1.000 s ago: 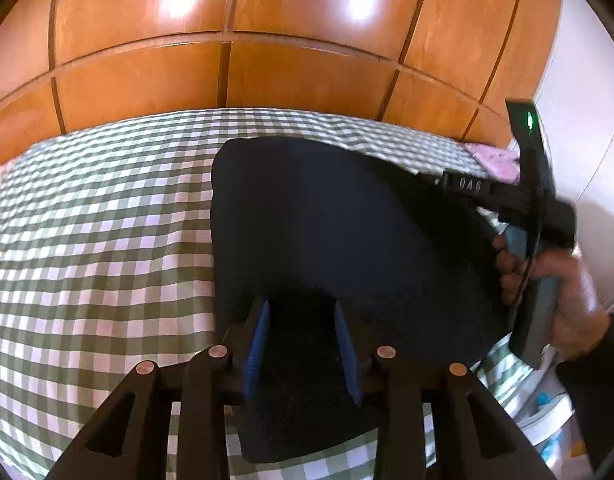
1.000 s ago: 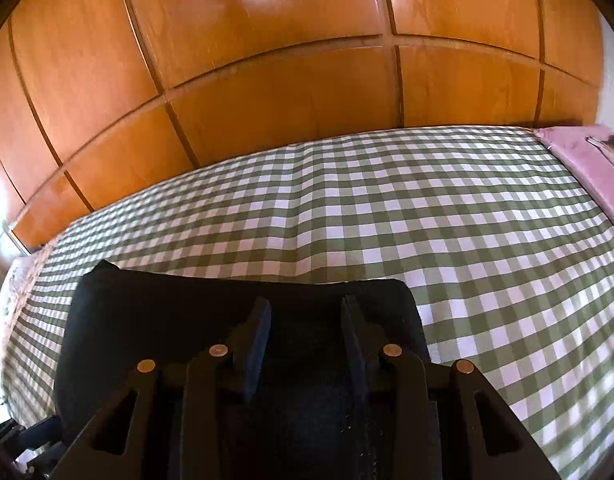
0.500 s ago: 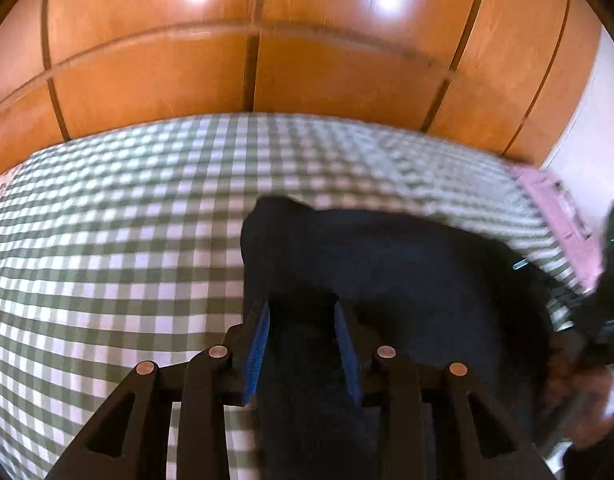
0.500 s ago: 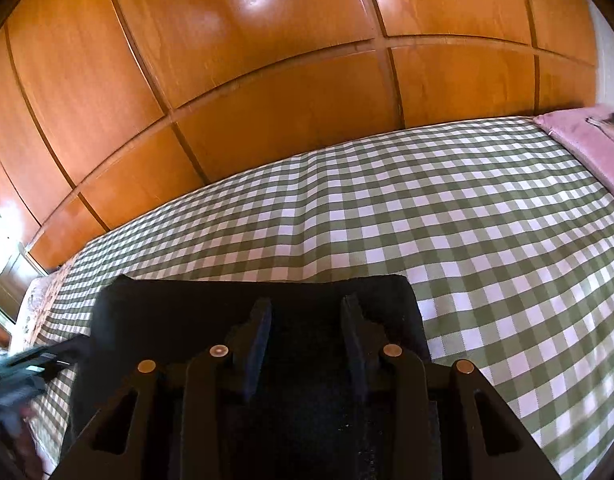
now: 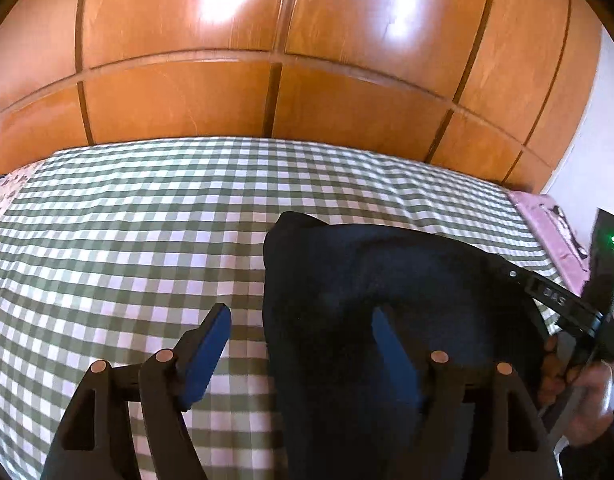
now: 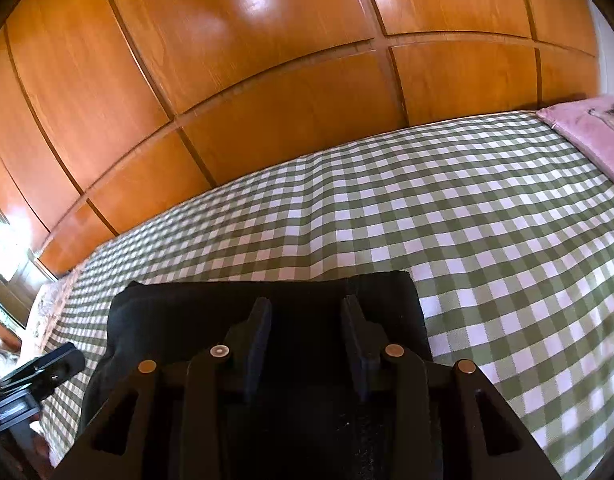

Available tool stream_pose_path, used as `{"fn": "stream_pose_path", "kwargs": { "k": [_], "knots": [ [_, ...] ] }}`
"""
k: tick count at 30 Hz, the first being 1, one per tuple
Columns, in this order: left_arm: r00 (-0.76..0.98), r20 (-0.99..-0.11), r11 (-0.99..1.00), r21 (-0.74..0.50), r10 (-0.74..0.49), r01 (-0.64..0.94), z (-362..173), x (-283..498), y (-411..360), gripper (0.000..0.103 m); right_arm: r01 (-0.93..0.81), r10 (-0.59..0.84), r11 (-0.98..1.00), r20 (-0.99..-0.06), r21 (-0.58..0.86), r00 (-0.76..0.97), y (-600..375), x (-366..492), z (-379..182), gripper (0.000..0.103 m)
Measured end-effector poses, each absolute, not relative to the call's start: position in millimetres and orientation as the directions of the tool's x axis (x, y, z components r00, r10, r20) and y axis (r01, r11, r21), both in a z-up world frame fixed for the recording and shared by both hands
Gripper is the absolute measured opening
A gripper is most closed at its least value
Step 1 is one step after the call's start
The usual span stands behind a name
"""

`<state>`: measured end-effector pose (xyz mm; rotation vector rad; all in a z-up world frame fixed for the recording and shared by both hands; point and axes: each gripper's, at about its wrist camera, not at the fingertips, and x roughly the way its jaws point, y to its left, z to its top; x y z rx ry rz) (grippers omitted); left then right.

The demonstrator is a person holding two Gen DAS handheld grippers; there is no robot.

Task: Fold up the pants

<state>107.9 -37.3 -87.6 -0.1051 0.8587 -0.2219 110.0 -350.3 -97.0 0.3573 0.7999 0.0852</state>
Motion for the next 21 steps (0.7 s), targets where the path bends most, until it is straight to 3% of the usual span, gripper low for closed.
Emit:
{"fn": "stream_pose_path", "kwargs": {
  "k": [8,21],
  "knots": [
    [0.634,-0.725,0.962,-0.17,-0.269,0.215,-84.6,87.4,-31.2,0.082,0.023,0.245,0.932,-0.679,0.36,0.692,-359.5,81.0,-69.8,0.064],
    [0.577,-0.749,0.944,-0.22,-0.324,0.245,-102.8,84.4,-29.1,0.082,0.102,0.376,0.837,-0.699,0.538,0.608,-406.7,34.9,-115.4,0.068]
  ]
}}
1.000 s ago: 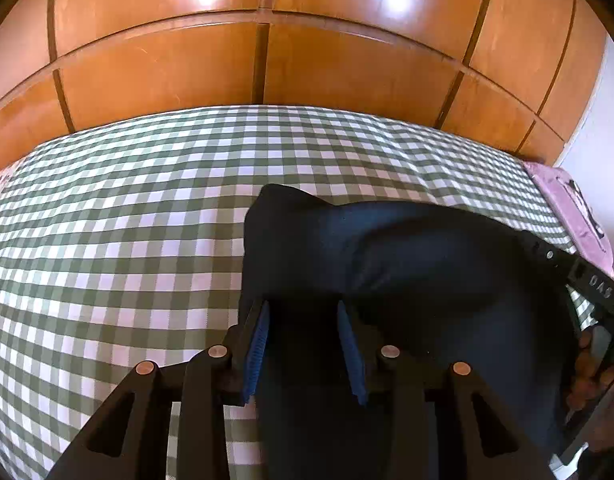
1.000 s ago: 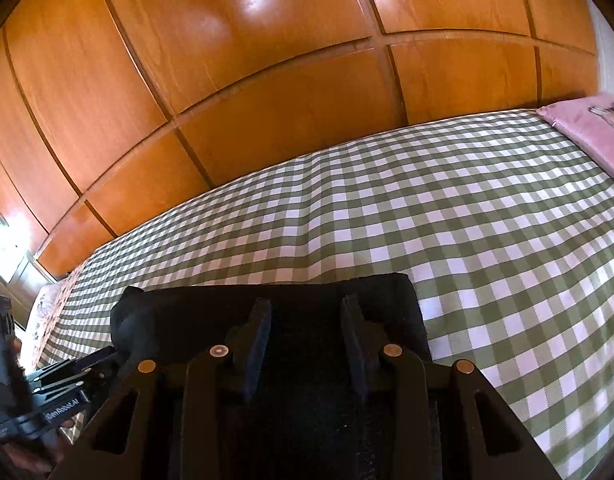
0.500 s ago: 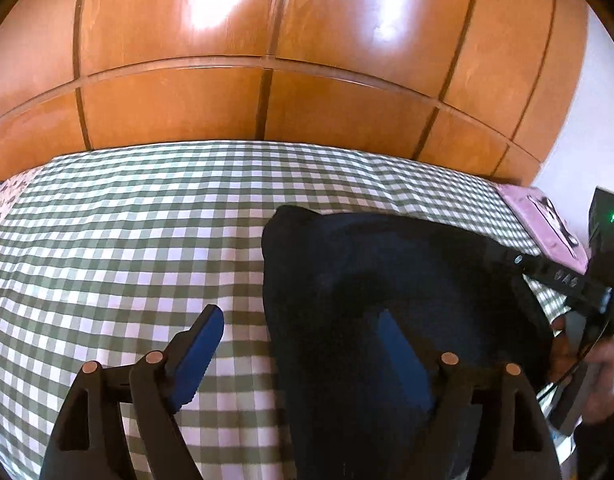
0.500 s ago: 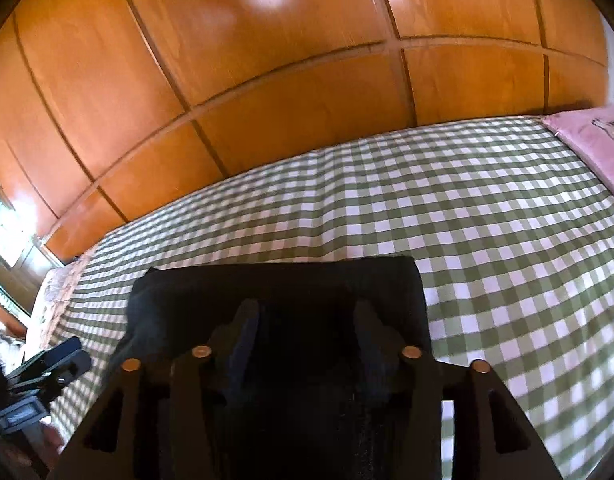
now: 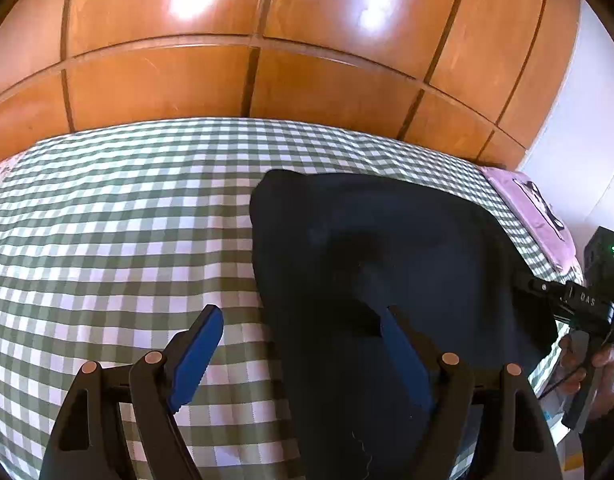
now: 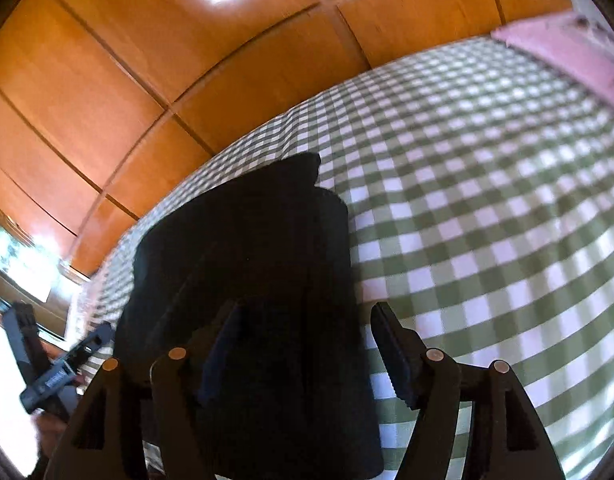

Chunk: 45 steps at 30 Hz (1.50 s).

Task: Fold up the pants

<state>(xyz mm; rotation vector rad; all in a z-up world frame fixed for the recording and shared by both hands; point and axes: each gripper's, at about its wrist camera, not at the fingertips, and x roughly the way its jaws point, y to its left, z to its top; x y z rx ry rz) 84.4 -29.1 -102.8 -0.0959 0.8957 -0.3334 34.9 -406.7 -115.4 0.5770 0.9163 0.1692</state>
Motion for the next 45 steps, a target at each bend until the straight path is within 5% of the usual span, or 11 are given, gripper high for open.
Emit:
{"fn": "stream_pose_path", "kwargs": {
  "k": [5,15,21,33,42,45],
  "knots": [
    [0.54,-0.759,0.93,-0.263,-0.363,0.256,-109.5,91.5,-28.2,0.081,0.064,0.436,0.814,-0.681,0.577,0.588,-403.6,42.8,-123.6,0.068],
    [0.482,-0.761,0.897,-0.313,-0.433,0.312,-125.0,111.2,-35.6,0.055,0.015,0.564,0.74,-0.633,0.672,0.529,-406.5,55.6,-144.8,0.068],
    [0.484,-0.707,0.856,-0.395,-0.515,0.333,-117.7,110.5,-27.5,0.033,-0.027,0.566,0.762,-0.644,0.648,0.515,-396.9,56.7,-133.7,0.046],
    [0.611,-0.625,0.874,-0.343,-0.486,0.344,-49.6,172.2,11.3,0.032,-0.178,0.605,0.761,-0.583,0.623,0.542,-356.7,135.7,-82.2,0.043],
    [0.627,-0.709,0.946,-0.212,-0.323,0.247,-75.1,279.7,32.4,0.033,-0.178,0.623,0.75,-0.59,0.637,0.513,-322.1,252.5,-99.9,0.044],
    [0.548,-0.785,0.957,-0.223,-0.29,0.187,-119.0,299.9,40.4,0.034,-0.123,0.565,0.804,-0.684,0.581,0.461,-314.1,278.2,-138.7,0.054]
  ]
}}
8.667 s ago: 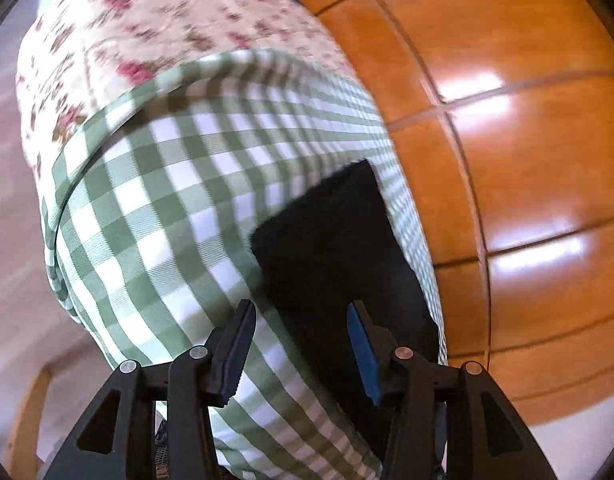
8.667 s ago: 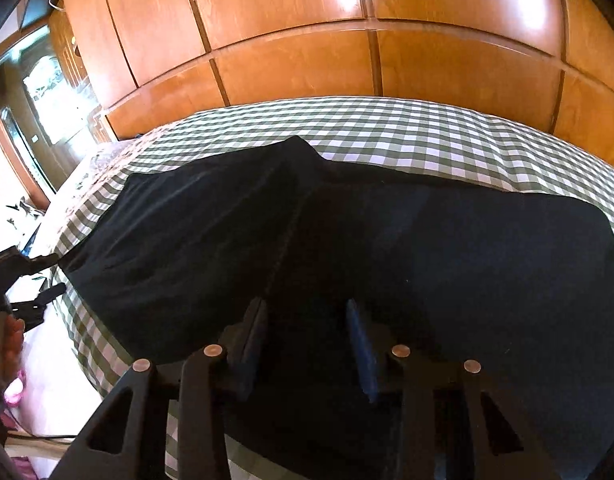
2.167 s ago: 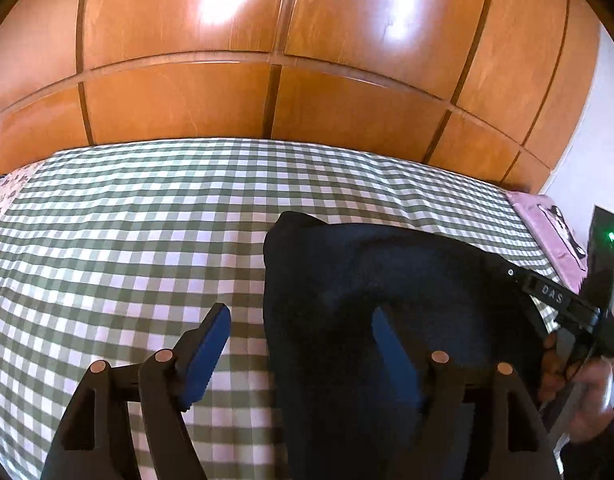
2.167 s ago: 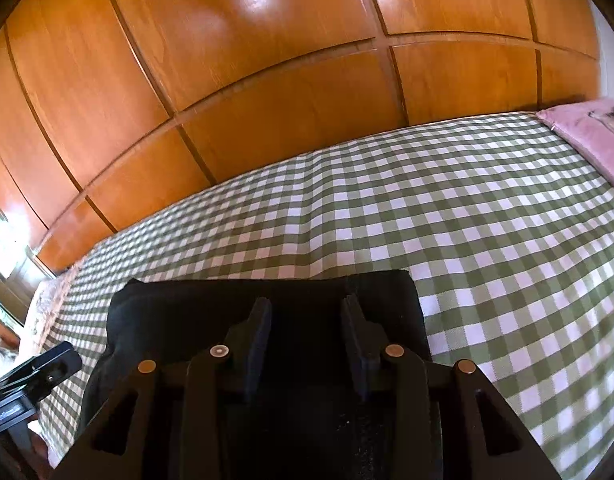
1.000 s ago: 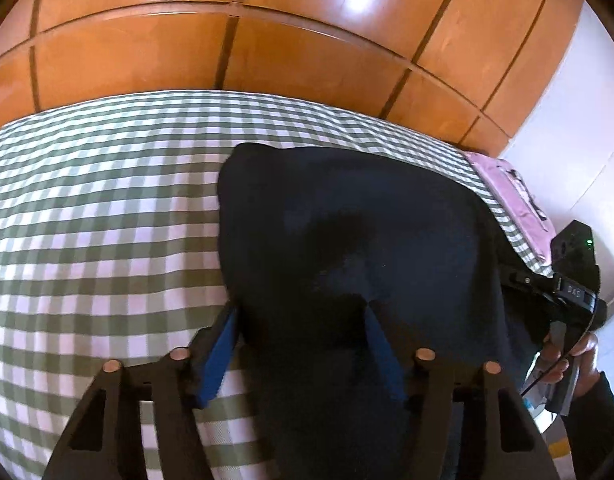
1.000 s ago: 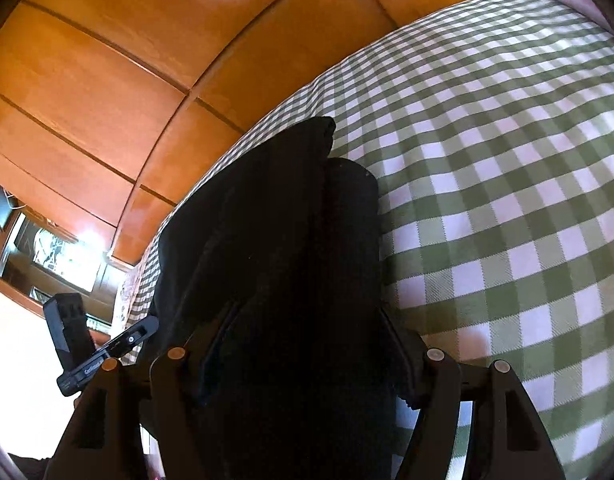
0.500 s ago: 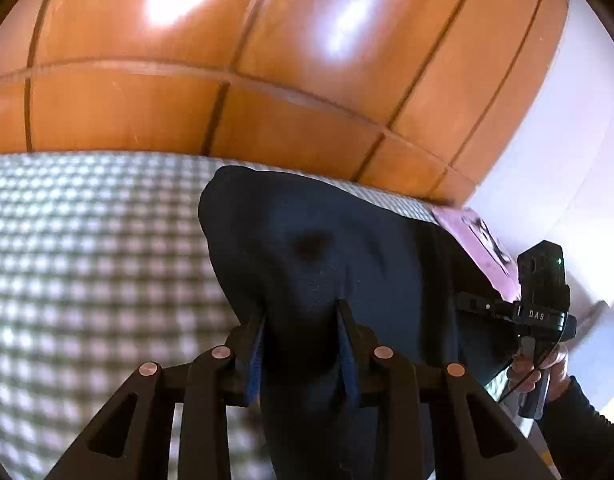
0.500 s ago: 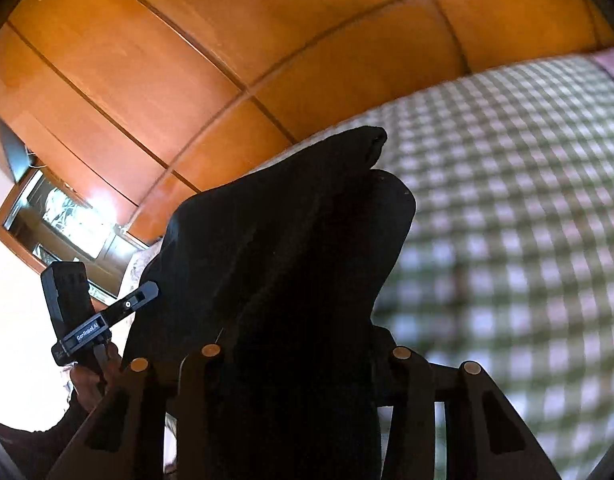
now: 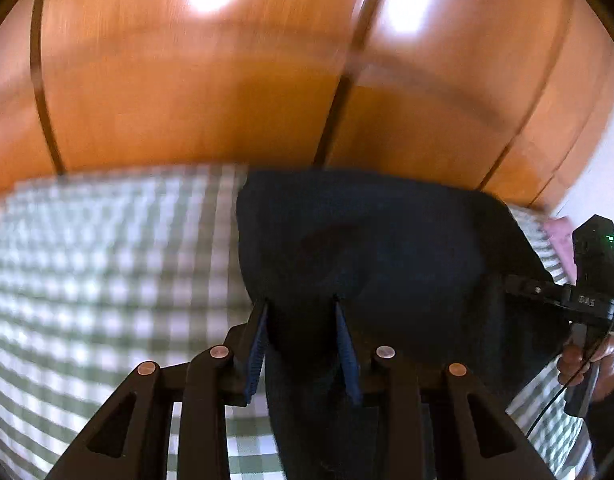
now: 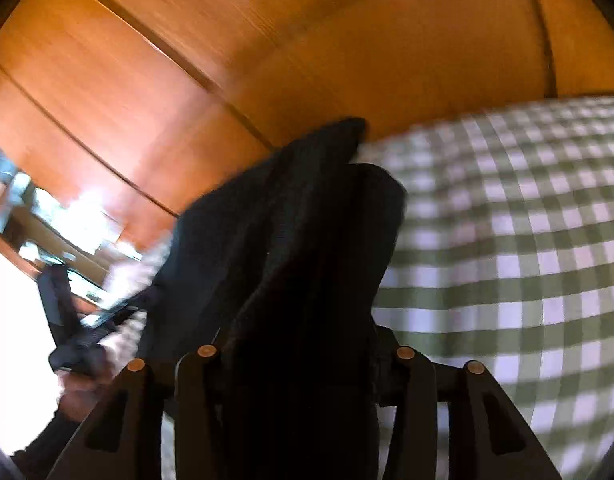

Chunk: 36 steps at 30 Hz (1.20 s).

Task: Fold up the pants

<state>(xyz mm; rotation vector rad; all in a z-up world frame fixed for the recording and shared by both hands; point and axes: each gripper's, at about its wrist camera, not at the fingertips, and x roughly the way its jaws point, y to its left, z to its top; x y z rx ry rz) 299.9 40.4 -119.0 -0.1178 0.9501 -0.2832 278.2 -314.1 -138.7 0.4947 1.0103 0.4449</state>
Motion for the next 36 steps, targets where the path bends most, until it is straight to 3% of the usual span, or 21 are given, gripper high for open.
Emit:
{"fn": "stream_pose_path", "kwargs": {
  "k": [1,3,5,7,9,18,21,36],
  "knots": [
    [0.573,-0.771,0.961,-0.199,-0.276,0.194,-127.5,295.7,38.3,0.038,-0.1,0.585,0.783,-0.674,0.614,0.45,-317.6,282.0,-156.9,0.059],
    [0.614,-0.745,0.964,-0.18,-0.263,0.195,-130.9,287.3,36.5,0.038,-0.121,0.625,0.743,-0.619,0.658,0.476,-325.8,278.9,-161.9,0.058],
    [0.612,-0.749,0.967,-0.19,-0.255,0.17,-129.4,288.1,37.8,0.04,-0.149,0.602,0.77,-0.631,0.62,0.489,-321.7,273.8,-159.1,0.058],
    [0.623,-0.753,0.977,-0.155,-0.212,0.144,-126.9,286.0,37.5,0.055,-0.142,0.606,0.766,-0.631,0.627,0.484,-321.6,275.5,-158.4,0.059],
    [0.633,-0.754,0.984,-0.133,-0.179,0.12,-123.7,285.5,38.3,0.058,-0.137,0.601,0.769,-0.634,0.624,0.486,-320.1,279.1,-158.5,0.059],
    [0.691,-0.721,0.996,-0.084,-0.058,-0.004,-100.3,259.5,31.9,0.058,-0.069,0.574,0.771,-0.644,0.634,0.505,-321.0,278.8,-157.8,0.067],
    [0.71,-0.703,0.997,-0.076,-0.039,-0.021,-89.9,246.7,32.1,0.058,-0.039,0.507,0.819,-0.692,0.572,0.514,-317.3,273.7,-147.6,0.075],
    [0.755,-0.656,0.995,-0.081,-0.009,-0.058,-57.5,182.7,21.9,0.059,0.067,0.126,0.972,-0.736,0.227,0.665,-303.8,216.0,-88.7,0.075]
  ]
}}
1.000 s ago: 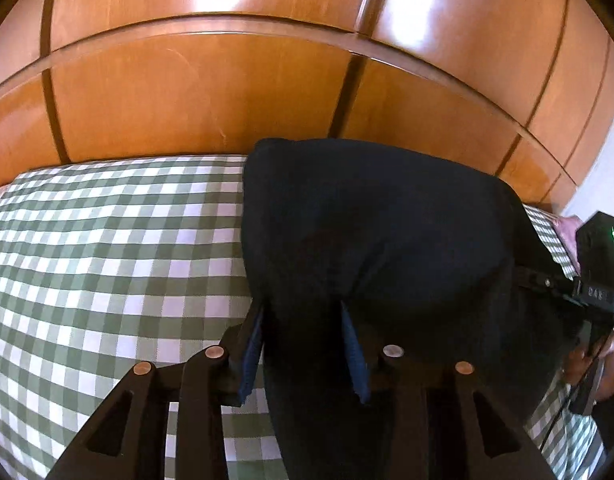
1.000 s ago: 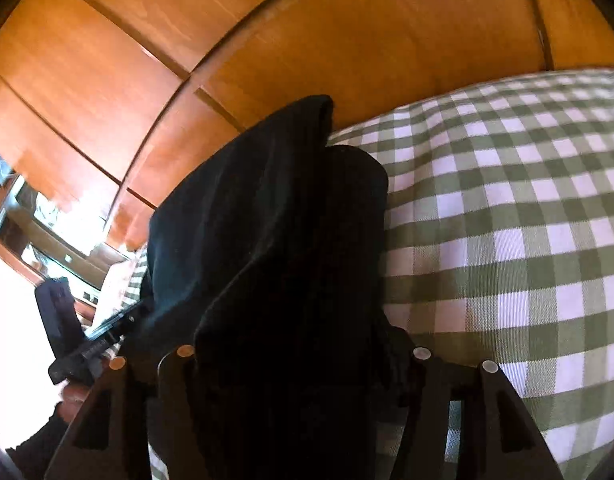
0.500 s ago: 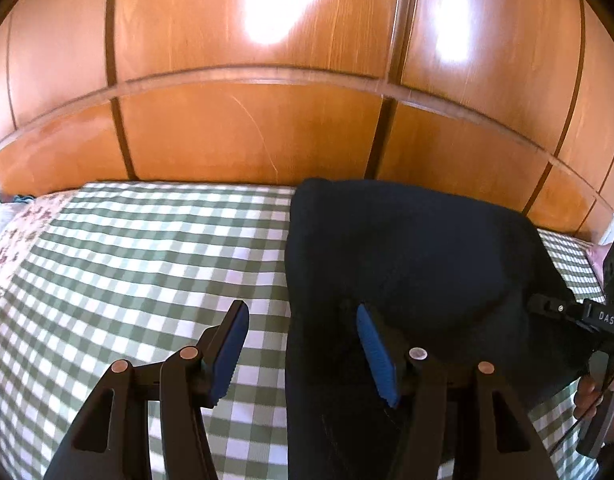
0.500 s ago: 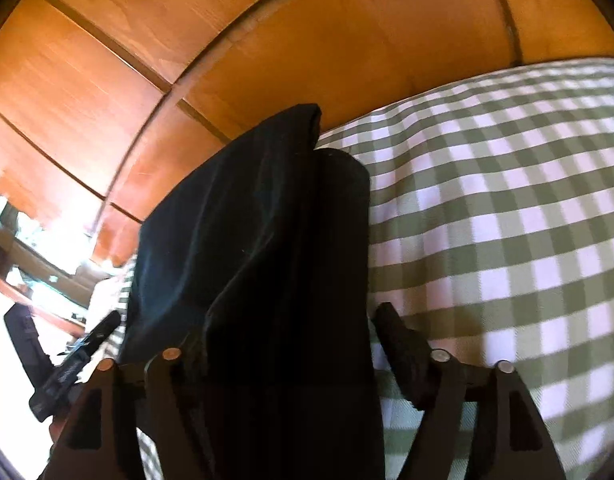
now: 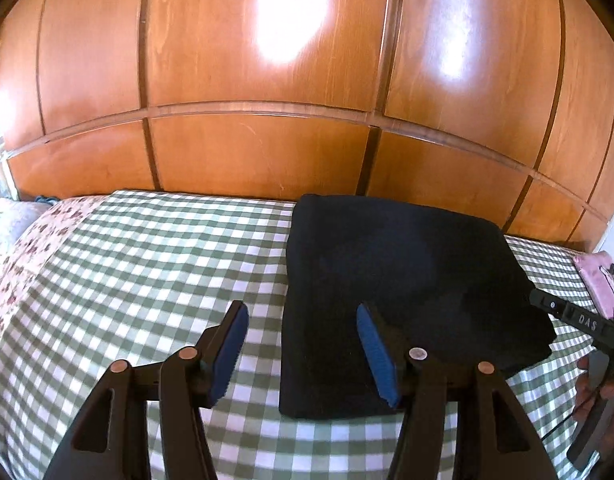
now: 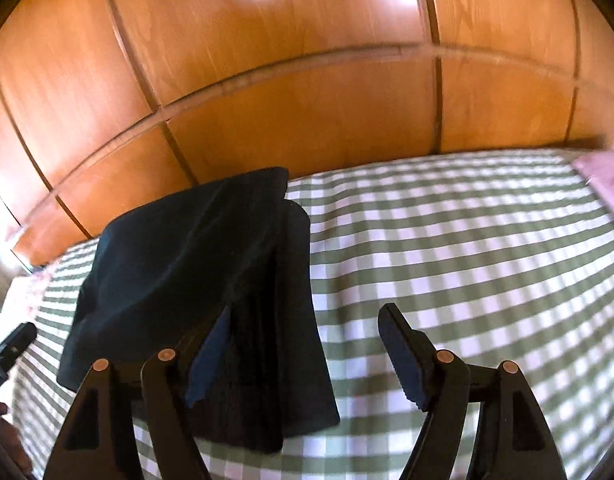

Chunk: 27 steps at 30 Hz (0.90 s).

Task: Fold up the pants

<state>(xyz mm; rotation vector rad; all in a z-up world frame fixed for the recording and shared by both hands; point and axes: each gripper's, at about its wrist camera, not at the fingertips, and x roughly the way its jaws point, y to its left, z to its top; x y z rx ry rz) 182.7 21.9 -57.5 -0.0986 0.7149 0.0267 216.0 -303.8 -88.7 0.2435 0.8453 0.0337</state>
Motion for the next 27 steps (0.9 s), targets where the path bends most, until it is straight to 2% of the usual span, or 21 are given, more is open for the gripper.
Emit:
{"fn": "stream_pose_path", "kwargs": {
  "k": [7,15,17,20,27],
  "knots": [
    [0.769,-0.639,0.997,-0.059,0.001,-0.05,-52.8,150.6,7.6,0.059,0.028,0.047,0.995,-0.72,0.092,0.692,-264.6,177.6,-73.8,0.075],
    [0.783,-0.621,0.997,-0.078,-0.034,-0.018,-54.5,94.7,-6.1,0.059,0.048,-0.013,0.998,-0.693,0.031,0.72,-227.5,130.8,-59.8,0.076],
    [0.781,-0.624,0.996,-0.091,-0.04,-0.022,-56.6,81.5,-7.9,0.062,0.049,-0.027,0.999,-0.681,0.012,0.732,-220.7,116.2,-55.9,0.078],
    [0.775,-0.631,0.995,-0.099,-0.044,-0.024,-59.9,68.3,-9.9,0.072,0.041,-0.026,0.999,-0.669,0.007,0.743,-212.7,95.9,-52.2,0.08],
    [0.779,-0.627,0.998,-0.062,-0.028,-0.015,-59.2,51.0,-17.8,0.08,0.03,-0.015,1.0,-0.671,0.01,0.742,-204.4,68.9,-53.9,0.08]
  ]
}}
